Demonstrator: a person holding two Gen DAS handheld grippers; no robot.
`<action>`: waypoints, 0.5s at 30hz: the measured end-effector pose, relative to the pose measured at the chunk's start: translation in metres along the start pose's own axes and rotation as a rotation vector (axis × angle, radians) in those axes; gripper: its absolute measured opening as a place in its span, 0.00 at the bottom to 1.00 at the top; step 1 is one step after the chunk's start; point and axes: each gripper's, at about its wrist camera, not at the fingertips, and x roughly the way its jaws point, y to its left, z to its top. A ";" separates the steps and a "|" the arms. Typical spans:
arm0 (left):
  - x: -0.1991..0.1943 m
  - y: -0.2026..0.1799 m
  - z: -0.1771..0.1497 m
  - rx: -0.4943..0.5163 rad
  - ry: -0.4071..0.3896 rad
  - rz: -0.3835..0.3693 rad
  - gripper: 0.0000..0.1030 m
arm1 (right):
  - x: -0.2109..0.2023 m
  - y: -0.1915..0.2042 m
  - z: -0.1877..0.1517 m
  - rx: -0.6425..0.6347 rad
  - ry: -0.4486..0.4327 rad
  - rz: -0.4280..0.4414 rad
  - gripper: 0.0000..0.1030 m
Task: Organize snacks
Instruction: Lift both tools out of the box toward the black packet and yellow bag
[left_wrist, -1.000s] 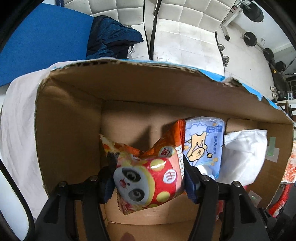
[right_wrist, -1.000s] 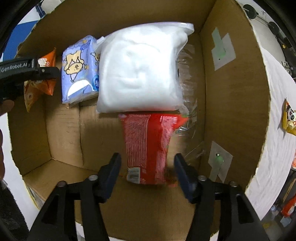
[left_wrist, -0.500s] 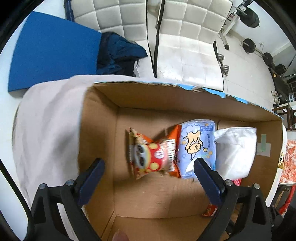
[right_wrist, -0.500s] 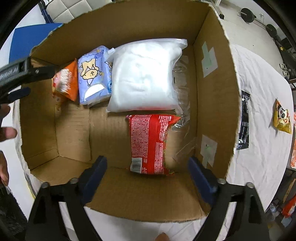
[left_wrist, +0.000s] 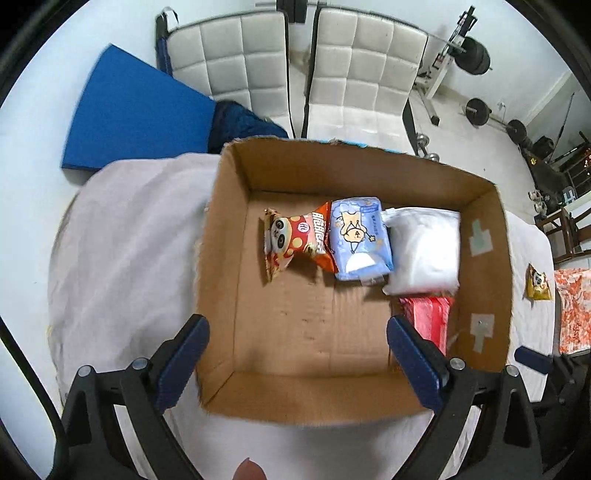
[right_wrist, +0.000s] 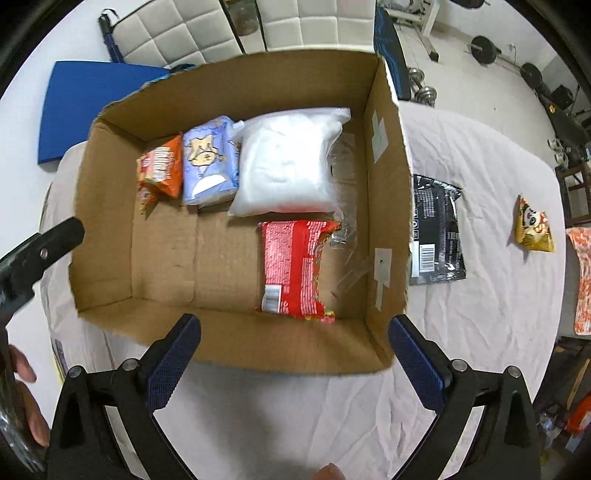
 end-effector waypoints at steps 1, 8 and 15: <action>-0.010 0.000 -0.007 0.000 -0.020 0.006 0.96 | -0.007 0.001 -0.005 -0.006 -0.016 0.000 1.00; -0.057 -0.003 -0.044 0.011 -0.098 0.047 0.96 | -0.053 0.001 -0.032 -0.025 -0.105 0.006 1.00; -0.099 -0.005 -0.069 -0.006 -0.154 0.052 0.96 | -0.098 -0.001 -0.061 -0.024 -0.189 0.014 1.00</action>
